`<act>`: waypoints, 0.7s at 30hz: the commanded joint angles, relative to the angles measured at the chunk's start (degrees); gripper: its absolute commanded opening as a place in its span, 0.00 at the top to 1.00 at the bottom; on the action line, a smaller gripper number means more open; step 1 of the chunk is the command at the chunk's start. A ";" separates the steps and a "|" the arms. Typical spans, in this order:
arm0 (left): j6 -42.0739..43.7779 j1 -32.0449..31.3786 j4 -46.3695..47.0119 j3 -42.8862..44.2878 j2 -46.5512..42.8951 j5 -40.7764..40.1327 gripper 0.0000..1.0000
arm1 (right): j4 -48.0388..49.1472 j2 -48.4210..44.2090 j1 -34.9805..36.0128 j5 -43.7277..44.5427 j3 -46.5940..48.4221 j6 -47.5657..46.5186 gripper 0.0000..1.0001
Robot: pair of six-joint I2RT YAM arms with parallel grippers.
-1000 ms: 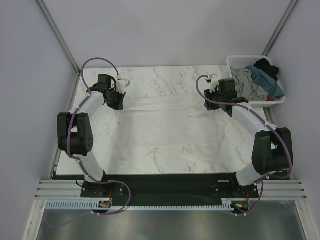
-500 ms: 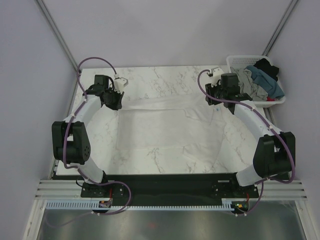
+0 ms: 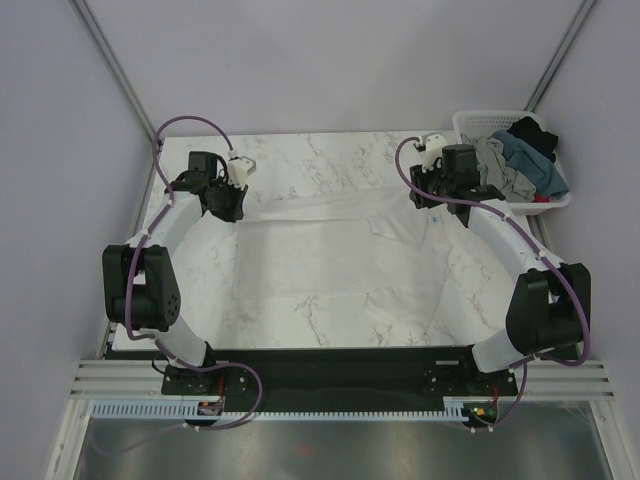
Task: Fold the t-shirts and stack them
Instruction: Fold the tshirt
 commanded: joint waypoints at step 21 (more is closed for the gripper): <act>-1.34 0.32 0.94 4.05 0.54 0.78 0.98 | 1.12 -0.78 0.13 0.55 0.83 0.06 0.57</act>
